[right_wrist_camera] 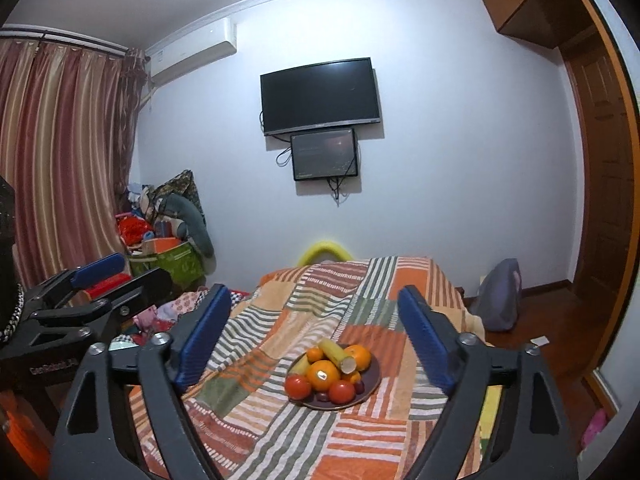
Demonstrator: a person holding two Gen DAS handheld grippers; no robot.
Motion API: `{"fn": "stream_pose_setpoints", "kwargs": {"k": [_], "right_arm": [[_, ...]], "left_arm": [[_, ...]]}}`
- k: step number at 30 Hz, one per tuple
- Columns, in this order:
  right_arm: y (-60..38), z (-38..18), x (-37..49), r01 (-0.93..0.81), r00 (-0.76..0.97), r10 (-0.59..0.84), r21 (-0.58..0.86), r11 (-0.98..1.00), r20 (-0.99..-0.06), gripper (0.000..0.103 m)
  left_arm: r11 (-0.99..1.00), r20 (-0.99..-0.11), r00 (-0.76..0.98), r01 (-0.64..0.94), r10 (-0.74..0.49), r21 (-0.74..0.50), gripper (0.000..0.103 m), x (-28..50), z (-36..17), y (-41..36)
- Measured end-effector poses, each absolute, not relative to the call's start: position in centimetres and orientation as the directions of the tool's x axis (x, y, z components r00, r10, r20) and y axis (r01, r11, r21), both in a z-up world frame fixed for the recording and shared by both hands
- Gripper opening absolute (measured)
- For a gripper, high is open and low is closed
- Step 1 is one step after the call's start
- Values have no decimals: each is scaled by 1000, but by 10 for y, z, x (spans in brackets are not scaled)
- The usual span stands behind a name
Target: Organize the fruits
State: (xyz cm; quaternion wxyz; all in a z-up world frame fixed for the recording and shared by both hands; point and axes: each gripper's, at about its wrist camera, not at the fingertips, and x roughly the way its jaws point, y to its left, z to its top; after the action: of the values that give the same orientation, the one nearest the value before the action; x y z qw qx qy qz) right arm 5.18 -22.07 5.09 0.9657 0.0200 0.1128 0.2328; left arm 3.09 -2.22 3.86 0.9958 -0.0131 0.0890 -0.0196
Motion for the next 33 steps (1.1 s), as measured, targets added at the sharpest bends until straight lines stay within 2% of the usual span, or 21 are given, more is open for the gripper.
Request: {"fn": "stream_pose_setpoints", "kwargs": {"k": [3, 33], "right_arm": [[-221, 50, 46, -424, 880, 433, 87, 901, -194, 103], [-222, 48, 37, -378, 901, 385, 76, 923, -198, 103]], "left_arm": [[999, -178, 983, 30, -36, -37, 102, 29, 38, -18], [998, -206, 978, 32, -41, -46, 103, 26, 32, -19]]}}
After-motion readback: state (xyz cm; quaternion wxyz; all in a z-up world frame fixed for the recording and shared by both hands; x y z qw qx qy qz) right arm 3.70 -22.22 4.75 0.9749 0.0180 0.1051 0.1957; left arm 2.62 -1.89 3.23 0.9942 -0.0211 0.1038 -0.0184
